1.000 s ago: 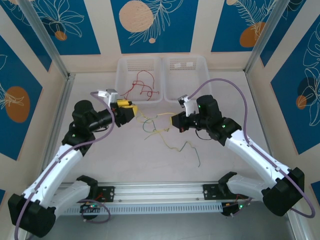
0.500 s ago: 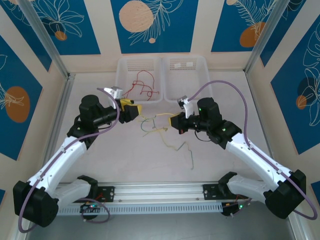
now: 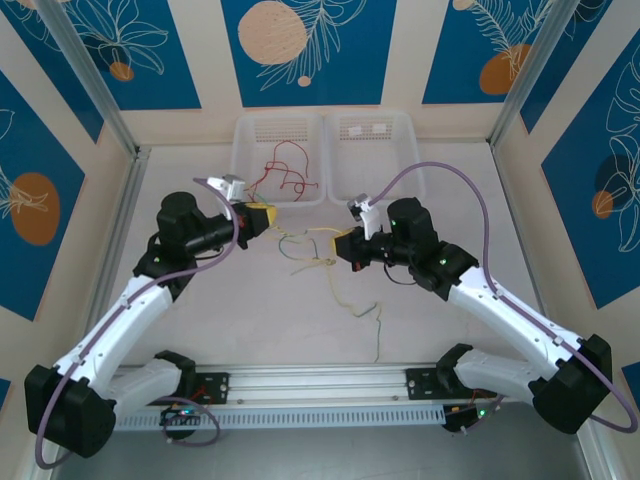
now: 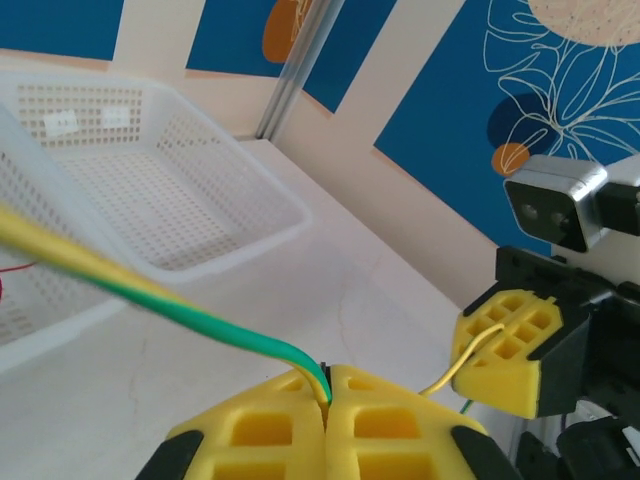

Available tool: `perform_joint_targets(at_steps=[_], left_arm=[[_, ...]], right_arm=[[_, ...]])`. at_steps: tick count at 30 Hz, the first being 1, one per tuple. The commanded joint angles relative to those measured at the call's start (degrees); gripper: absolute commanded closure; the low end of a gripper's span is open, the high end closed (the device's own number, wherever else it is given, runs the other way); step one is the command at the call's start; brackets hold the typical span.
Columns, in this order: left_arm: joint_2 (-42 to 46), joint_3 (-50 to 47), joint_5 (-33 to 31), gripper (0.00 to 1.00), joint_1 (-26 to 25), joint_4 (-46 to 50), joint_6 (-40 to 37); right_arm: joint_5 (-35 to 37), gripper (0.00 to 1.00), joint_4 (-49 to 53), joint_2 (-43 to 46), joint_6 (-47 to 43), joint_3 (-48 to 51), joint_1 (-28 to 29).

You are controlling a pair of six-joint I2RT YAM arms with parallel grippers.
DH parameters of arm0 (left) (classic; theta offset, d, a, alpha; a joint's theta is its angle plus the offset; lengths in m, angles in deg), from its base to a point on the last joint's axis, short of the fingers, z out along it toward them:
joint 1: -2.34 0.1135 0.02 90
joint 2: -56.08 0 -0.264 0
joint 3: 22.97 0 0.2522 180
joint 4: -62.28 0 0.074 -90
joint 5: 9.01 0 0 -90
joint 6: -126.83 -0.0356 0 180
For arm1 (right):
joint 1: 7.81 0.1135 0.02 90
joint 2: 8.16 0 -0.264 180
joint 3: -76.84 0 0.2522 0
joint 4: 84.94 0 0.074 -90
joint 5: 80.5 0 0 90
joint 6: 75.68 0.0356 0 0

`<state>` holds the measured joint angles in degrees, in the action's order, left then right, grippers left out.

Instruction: Untangle the cables

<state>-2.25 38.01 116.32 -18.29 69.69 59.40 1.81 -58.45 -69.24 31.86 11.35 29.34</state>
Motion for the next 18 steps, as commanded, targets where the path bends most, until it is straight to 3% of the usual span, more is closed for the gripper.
perform_joint_targets(at_steps=[1, 5, 6, 8, 9, 10, 12, 18], left_arm=[[2.2, -0.6, -2.4, 1.0, -0.2, 1.5, -1.5], [5.5, -1.0, -7.1, 1.0, 0.0, 4.2, -2.9], [5.9, -0.9, -8.1, 0.89, 0.1, 5.1, -3.0], [5.6, -0.1, -8.6, 0.32, 0.1, 7.0, -3.4], [5.0, 0.3, -7.9, 0.12, 0.1, 7.4, -3.5], [4.4, 0.6, -7.2, 0.05, 0.1, 8.0, -3.6], [3.7, 0.8, -5.2, 0.09, 0.1, 8.0, -4.5], [7.6, -0.9, -3.8, 0.42, -1.0, 6.5, -8.5]], right_arm=[[4.3, 1.0, -0.5, 0.5, 0.7, -0.6, 0.0], [8.5, 1.0, 1.7, 1.6, 0.8, -0.2, -0.7], [9.3, 1.0, 2.0, 1.8, 1.1, 0.0, -1.0], [10.3, 1.0, 3.0, 2.2, 1.8, 0.1, -1.6], [10.3, 1.0, 3.0, 2.1, 1.9, 0.1, -1.6], [9.6, 1.0, 2.8, 2.1, 2.0, 0.1, -1.6], [8.3, 1.0, 2.3, 1.8, 2.1, -0.1, -1.4], [8.6, 1.0, 3.7, 0.1, 2.9, -2.0, -0.7]])
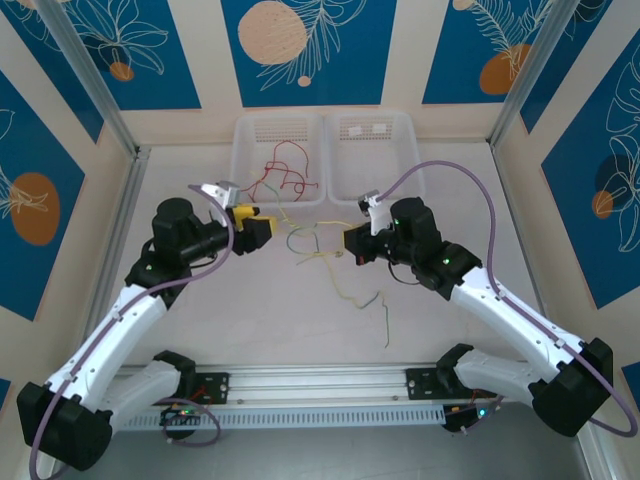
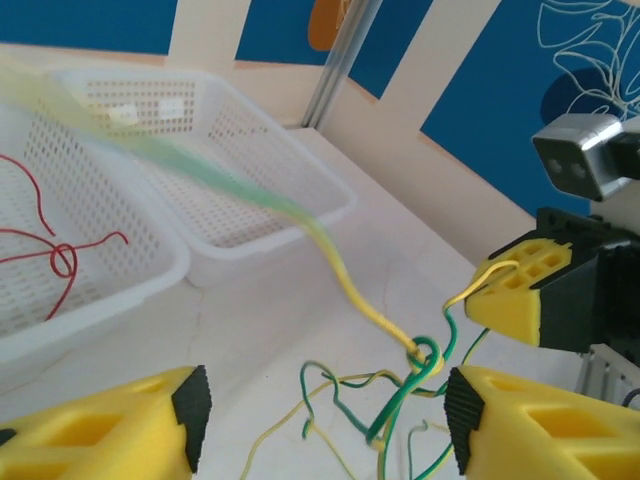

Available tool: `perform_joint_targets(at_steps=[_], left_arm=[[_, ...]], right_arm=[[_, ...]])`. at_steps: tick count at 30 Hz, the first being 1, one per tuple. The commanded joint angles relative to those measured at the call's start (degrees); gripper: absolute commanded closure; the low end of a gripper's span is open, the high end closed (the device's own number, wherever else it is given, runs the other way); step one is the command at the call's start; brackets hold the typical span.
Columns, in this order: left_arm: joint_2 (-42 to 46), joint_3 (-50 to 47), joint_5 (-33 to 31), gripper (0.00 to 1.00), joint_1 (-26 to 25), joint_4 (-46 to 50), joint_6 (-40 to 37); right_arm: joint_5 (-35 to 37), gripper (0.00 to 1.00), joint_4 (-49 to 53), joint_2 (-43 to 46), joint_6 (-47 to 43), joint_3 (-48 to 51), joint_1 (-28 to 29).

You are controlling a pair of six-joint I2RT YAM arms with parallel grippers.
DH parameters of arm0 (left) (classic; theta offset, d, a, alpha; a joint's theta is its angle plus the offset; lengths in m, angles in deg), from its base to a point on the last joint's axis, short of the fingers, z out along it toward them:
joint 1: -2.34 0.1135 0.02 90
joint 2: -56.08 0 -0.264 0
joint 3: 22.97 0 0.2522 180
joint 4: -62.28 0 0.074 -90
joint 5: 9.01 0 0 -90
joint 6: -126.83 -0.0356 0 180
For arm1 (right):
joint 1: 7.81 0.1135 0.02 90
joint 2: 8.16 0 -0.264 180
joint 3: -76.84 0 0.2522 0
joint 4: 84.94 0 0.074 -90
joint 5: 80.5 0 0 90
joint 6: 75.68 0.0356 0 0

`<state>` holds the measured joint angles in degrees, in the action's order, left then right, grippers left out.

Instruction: Untangle the cables

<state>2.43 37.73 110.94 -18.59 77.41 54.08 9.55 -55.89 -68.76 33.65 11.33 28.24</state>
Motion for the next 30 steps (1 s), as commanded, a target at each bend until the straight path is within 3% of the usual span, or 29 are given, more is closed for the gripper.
perform_joint_targets(at_steps=[1, 5, 7, 10, 15, 17, 23, 27, 30], left_arm=[[3.8, -0.9, 1.9, 0.43, -1.5, -1.1, -5.0], [3.4, 1.1, -2.8, 0.36, -6.0, 5.5, -13.7], [1.8, 2.7, -1.9, 0.33, -7.3, 7.8, -16.4], [-0.8, 4.3, -2.9, 0.33, -9.5, 9.5, -19.2], [-1.6, 4.2, -11.8, 0.33, -9.9, 10.2, -20.2], [-0.9, 3.5, -12.6, 0.43, -9.9, 9.3, -20.6], [-1.5, 3.3, -11.3, 1.0, -9.9, 8.0, -19.5], [-1.7, 3.6, -10.0, 1.0, -9.9, 6.9, -18.9], [-1.6, 4.5, -8.3, 1.0, -9.9, 6.5, -18.4]], right_arm=[[0.7, 1.0, 1.4, -0.6, 1.3, -2.2, 0.4], [-0.3, 1.0, 0.7, -1.1, 1.4, -2.4, 1.3], [-0.3, 1.0, 0.5, -1.5, 1.7, -2.5, 1.7], [-0.3, 1.0, 0.5, -2.0, 1.8, -2.9, 2.1], [-1.2, 1.0, 0.4, -1.7, 1.5, -3.1, 2.5], [-1.4, 1.0, 0.5, -1.5, 1.5, -3.0, 2.5], [-1.9, 1.0, 0.2, -1.6, 1.1, -2.7, 3.1], [0.9, 1.0, 2.2, -2.9, -0.6, -3.8, 4.8], [8.3, 1.0, 6.5, -5.7, -4.5, -6.5, 8.8]])
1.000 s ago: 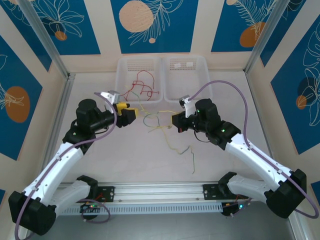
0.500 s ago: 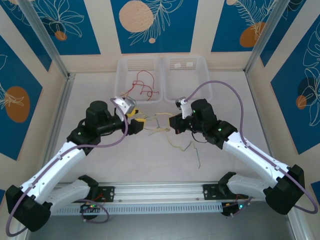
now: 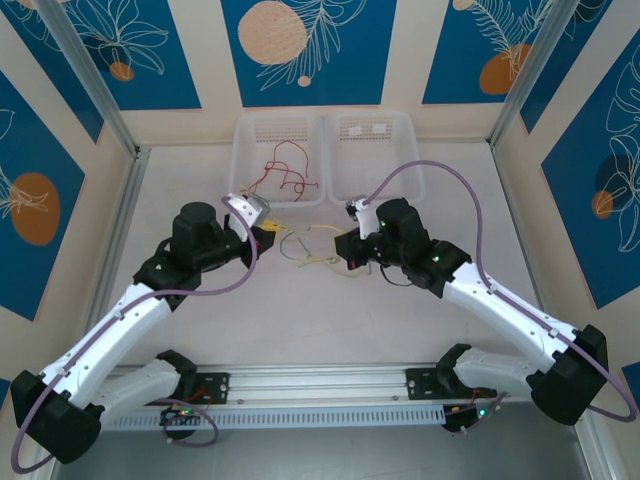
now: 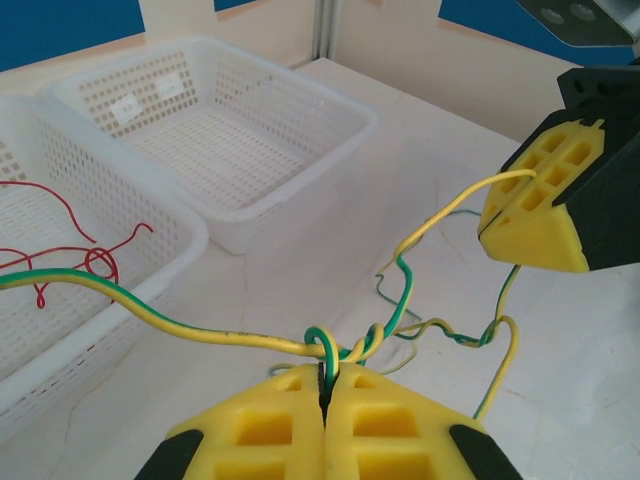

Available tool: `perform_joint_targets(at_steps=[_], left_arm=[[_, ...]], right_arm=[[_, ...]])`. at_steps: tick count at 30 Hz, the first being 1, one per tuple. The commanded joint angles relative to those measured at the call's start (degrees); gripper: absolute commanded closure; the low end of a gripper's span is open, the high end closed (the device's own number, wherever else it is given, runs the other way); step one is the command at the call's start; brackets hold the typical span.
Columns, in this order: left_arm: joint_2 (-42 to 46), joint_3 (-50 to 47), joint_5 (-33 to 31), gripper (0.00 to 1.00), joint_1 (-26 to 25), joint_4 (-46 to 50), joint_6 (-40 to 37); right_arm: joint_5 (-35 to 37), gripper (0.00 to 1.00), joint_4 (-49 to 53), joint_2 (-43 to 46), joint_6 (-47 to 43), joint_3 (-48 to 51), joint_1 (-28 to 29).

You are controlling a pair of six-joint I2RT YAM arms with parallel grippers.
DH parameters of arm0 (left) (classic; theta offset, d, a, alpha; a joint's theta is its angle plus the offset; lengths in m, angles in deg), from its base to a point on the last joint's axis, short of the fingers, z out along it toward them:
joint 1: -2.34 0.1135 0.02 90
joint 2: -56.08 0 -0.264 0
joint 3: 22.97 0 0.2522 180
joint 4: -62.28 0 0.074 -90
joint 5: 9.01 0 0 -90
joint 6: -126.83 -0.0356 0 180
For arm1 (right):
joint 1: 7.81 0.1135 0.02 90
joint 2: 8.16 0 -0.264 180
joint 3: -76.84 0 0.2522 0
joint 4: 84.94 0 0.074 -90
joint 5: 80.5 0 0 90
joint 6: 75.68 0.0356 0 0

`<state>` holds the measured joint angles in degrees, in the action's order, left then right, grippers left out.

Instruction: Untangle the cables

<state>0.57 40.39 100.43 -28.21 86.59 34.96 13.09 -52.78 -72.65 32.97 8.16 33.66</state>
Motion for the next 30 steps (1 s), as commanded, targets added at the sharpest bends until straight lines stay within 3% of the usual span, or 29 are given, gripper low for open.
perform_joint_targets(at_steps=[1, 5, 8, 13, 21, 30], left_arm=[[0.4, 1.9, 2.0, 1.0, -0.3, -2.9, 1.1], [2.5, 0.3, 0.7, 1.0, -0.1, -7.5, 4.5], [2.9, -0.1, -2.1, 1.0, 0.6, -9.5, 8.7], [3.4, -0.9, -0.1, 1.0, 2.7, -13.5, 13.4], [4.8, -0.7, 5.7, 1.0, 10.7, -13.5, 18.9], [6.3, -0.3, 3.4, 1.0, 12.2, -5.3, 14.4]], right_arm=[[9.0, 1.0, 5.6, -3.5, -4.6, -4.8, 4.4], [15.0, 1.0, 9.4, -9.9, -6.2, -6.1, 4.7], [14.6, 1.0, 8.3, -12.6, -7.5, -5.1, 6.3], [14.8, 1.0, 6.2, -16.4, -6.0, -3.5, 7.0], [13.0, 1.0, 4.4, -16.8, 0.4, 2.6, -1.6], [13.0, 1.0, 9.2, -8.9, 1.5, 3.8, -9.8]])
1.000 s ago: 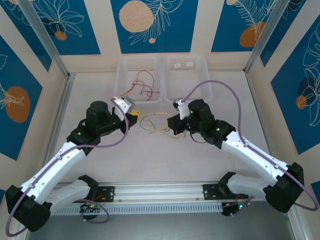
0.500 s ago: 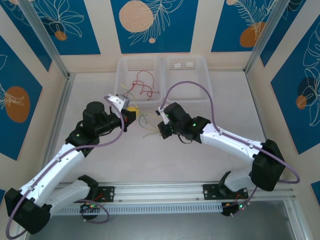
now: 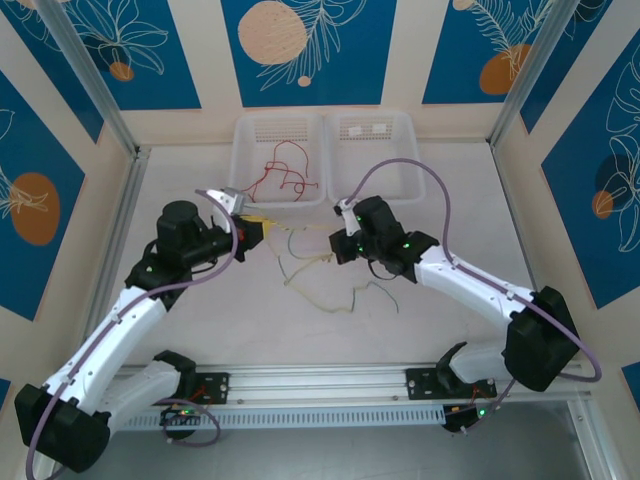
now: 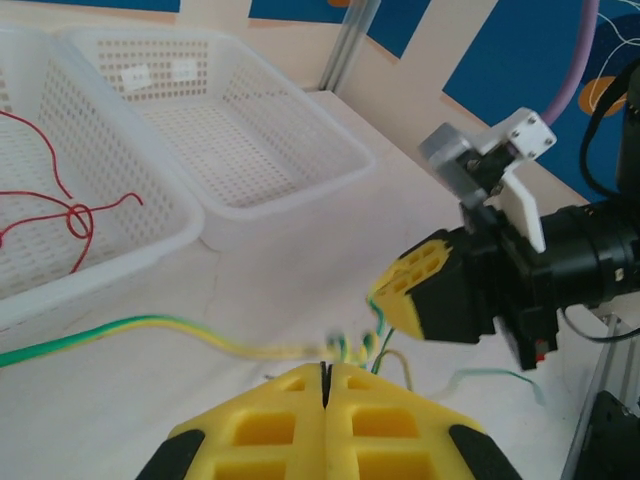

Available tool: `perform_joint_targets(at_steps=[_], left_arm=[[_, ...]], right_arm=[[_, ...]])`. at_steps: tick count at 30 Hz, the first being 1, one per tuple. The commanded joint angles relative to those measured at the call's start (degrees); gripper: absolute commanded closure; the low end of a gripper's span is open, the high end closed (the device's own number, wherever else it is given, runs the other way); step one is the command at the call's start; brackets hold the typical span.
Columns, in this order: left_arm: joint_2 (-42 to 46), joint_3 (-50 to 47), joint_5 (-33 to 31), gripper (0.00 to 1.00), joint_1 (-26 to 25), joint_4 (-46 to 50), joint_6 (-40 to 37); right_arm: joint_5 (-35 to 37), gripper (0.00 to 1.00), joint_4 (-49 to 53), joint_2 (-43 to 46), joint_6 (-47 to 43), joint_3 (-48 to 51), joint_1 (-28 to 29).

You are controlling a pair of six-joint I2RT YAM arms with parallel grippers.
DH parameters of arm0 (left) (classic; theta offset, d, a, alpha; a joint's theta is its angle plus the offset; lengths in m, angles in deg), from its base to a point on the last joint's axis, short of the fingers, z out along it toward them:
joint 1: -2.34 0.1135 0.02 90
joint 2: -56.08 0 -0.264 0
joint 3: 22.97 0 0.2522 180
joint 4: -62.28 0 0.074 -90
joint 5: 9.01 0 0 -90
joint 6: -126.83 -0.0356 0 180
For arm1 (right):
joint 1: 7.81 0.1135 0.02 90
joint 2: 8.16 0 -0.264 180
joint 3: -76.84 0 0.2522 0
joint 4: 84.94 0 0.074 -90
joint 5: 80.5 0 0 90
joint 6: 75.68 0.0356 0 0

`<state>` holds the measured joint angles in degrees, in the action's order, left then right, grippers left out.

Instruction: Untangle the cables

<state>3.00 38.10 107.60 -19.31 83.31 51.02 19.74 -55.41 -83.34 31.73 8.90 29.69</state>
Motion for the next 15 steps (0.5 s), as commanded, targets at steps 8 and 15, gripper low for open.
perform_joint_targets(at_steps=[8, 15], left_arm=[[4.4, 1.9, -2.6, 1.0, 5.5, -1.3, -1.1], [-0.9, 1.1, 7.1, 0.7, 4.9, -6.0, 0.0]], right_arm=[[2.1, 1.0, 14.4, 7.9, 0.0, 3.7, -13.6], [-8.5, 1.0, 11.3, 11.4, 3.3, 3.9, -13.1]])
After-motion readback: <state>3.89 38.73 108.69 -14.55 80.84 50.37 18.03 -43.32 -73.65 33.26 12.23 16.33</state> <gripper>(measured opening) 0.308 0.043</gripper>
